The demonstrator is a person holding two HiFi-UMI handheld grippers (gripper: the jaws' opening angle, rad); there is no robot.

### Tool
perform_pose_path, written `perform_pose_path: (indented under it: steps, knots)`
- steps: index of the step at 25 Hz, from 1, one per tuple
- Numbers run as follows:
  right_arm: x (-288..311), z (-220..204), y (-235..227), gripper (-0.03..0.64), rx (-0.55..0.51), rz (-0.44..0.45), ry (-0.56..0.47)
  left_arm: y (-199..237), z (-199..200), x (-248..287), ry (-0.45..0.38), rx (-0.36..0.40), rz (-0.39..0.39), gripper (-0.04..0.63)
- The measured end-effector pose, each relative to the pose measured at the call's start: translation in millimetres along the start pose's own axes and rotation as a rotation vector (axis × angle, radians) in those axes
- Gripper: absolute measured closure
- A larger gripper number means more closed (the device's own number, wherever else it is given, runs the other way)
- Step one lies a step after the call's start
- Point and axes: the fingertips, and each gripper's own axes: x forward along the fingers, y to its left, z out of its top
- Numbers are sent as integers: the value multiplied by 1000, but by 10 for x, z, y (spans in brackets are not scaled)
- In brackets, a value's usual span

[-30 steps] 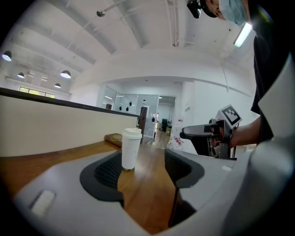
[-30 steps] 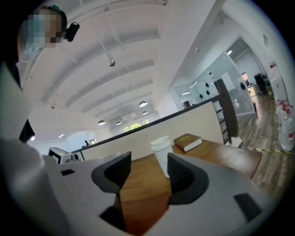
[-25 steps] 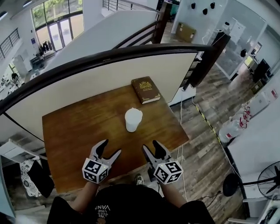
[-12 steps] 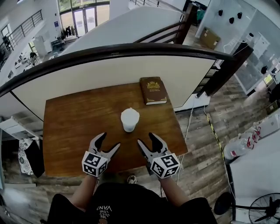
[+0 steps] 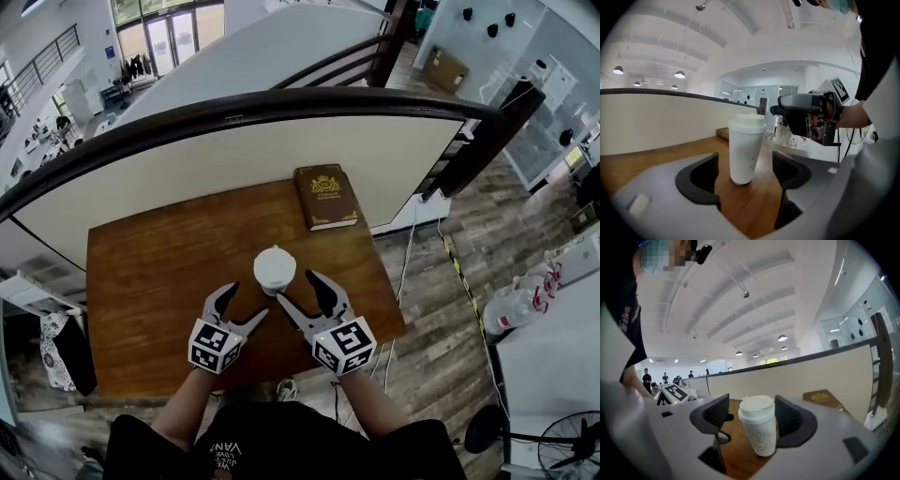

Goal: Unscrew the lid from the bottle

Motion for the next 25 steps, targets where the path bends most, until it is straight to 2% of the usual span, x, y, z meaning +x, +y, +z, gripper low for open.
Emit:
perform_pose_path:
  steps: [4,16,25]
  knots:
    - [180,-34,-47,330,-50,21,23,48,-35,222,8,18,-50,234]
    - [479,-115,-82,299,-93,123,37,26,-36,646,-44,72,-204,225]
    - [610,-124,-22,298,-189,176,33,-33,-31,818,-65,118,-267,225]
